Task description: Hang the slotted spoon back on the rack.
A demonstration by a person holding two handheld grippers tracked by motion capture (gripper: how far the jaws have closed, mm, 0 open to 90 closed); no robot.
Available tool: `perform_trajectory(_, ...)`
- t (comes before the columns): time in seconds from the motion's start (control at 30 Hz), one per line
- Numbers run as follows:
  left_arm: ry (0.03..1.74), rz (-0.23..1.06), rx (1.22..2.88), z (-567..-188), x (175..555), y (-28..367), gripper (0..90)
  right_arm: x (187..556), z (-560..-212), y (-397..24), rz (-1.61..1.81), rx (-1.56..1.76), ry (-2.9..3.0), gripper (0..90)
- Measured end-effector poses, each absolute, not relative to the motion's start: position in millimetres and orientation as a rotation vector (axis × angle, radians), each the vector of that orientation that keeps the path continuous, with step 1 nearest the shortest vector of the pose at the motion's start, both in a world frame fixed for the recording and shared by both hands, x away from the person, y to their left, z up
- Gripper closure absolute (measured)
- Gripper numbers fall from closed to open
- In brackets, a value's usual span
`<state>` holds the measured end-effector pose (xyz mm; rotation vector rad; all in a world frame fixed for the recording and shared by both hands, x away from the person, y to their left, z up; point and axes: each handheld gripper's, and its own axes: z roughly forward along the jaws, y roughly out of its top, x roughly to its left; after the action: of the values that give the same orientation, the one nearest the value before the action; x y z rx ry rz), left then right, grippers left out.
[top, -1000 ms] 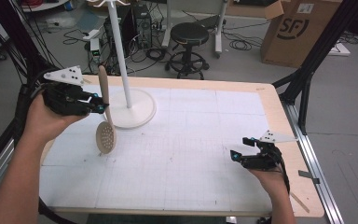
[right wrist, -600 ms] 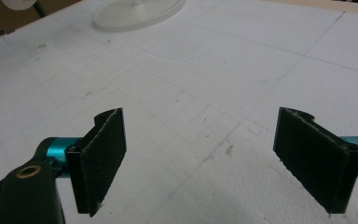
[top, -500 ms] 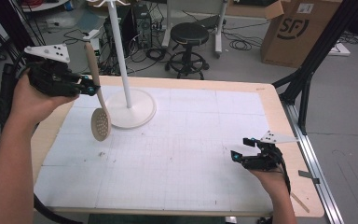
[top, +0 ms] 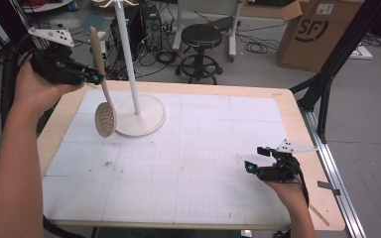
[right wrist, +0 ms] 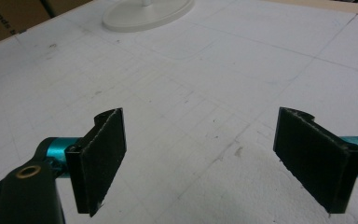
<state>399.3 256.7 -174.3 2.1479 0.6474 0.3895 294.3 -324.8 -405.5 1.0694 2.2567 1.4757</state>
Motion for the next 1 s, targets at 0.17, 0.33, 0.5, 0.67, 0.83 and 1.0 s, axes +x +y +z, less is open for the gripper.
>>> perform_trajectory(0.17,0.673,0.410,2.161,-167.0,407.3,256.7,75.2,293.0,-407.0,-325.5,1.469,1.072,2.263,16.0)
perform_trajectory(0.33,0.691,0.427,2.178,-156.8,416.0,254.4,75.2,289.4,-405.1,-328.0,1.480,1.073,2.246,16.0)
perform_trajectory(0.5,0.718,0.439,2.186,-150.9,428.6,254.7,75.2,287.4,-403.5,-330.3,1.478,1.077,2.240,16.0)
perform_trajectory(0.67,0.743,0.447,2.193,-147.9,437.5,255.5,75.2,287.1,-402.9,-332.5,1.480,1.073,2.232,16.0)
perform_trajectory(0.83,0.765,0.464,2.207,-148.4,443.3,257.0,75.2,287.4,-403.0,-332.0,1.476,1.069,2.233,16.1)
perform_trajectory(1.0,0.762,0.469,2.205,-147.4,446.4,254.9,75.2,286.8,-401.1,-330.7,1.478,1.056,2.230,16.2)
